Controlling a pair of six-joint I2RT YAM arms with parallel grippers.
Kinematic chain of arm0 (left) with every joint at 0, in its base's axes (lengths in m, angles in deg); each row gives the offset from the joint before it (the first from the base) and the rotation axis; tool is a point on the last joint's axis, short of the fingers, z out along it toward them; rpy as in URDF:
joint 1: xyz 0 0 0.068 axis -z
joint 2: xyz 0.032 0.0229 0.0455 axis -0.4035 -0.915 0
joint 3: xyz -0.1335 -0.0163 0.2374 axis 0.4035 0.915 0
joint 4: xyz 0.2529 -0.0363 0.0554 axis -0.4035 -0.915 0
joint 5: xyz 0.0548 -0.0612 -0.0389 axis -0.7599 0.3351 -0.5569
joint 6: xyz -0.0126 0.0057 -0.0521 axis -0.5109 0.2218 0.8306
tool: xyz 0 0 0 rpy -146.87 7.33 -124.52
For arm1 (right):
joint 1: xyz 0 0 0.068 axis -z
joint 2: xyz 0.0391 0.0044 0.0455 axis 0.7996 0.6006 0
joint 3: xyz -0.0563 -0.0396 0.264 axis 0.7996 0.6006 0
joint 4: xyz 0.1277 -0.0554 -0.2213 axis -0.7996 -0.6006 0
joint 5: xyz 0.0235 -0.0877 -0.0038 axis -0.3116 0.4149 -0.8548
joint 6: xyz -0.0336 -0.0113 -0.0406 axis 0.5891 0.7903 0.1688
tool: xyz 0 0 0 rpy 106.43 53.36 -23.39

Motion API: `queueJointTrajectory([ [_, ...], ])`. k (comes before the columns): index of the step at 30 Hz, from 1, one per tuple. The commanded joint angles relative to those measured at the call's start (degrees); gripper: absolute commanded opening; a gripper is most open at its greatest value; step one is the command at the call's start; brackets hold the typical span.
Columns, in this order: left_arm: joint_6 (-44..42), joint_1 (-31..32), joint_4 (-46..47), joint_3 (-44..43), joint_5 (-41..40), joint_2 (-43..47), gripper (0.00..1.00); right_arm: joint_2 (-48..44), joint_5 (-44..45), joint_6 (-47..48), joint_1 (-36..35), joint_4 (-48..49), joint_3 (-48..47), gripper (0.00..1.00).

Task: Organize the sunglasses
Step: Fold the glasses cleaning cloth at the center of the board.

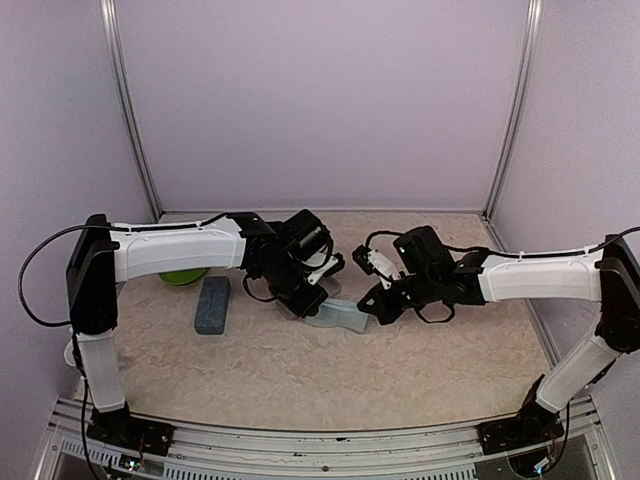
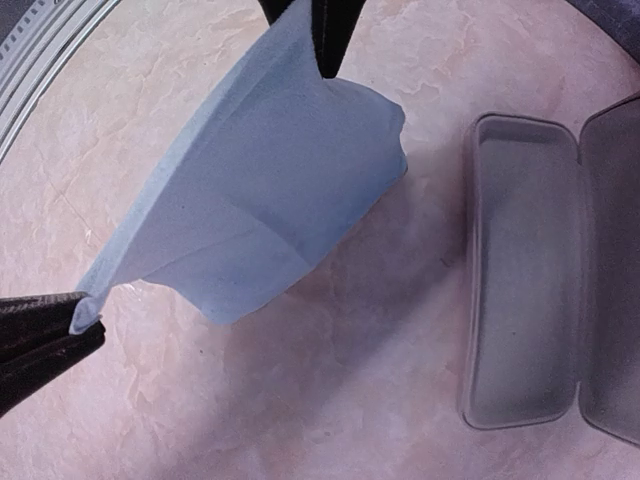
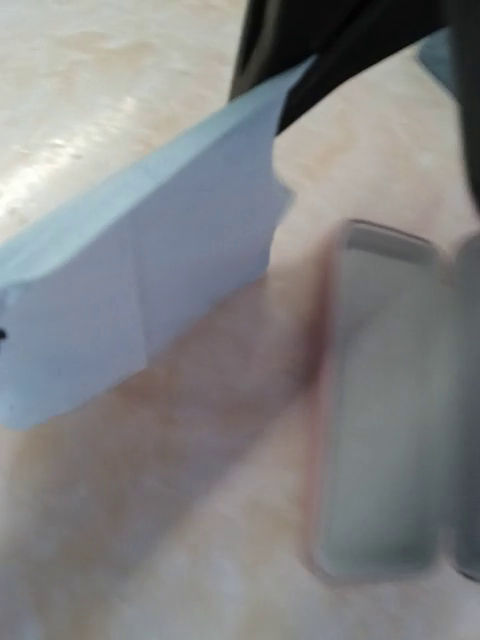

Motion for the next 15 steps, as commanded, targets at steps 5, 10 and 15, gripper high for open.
queueJointTrajectory([
  [5, -2.90, 4.30, -2.79, 1.56, 0.75, -2.38, 0.00, -3.04, -4.65, -2.90, 0.58, 0.20, 7.26, 0.00],
  [10, -3.27, 7.30, -5.15, 1.33, 3.13, -3.70, 0.00, -5.48, -6.38, -3.87, 0.52, -0.91, 9.81, 0.00],
  [15, -2.85, 9.47, -6.80, 2.57, 7.72, -4.86, 0.00, -8.06, -7.39, -5.68, 0.32, -1.74, 12.67, 0.00],
])
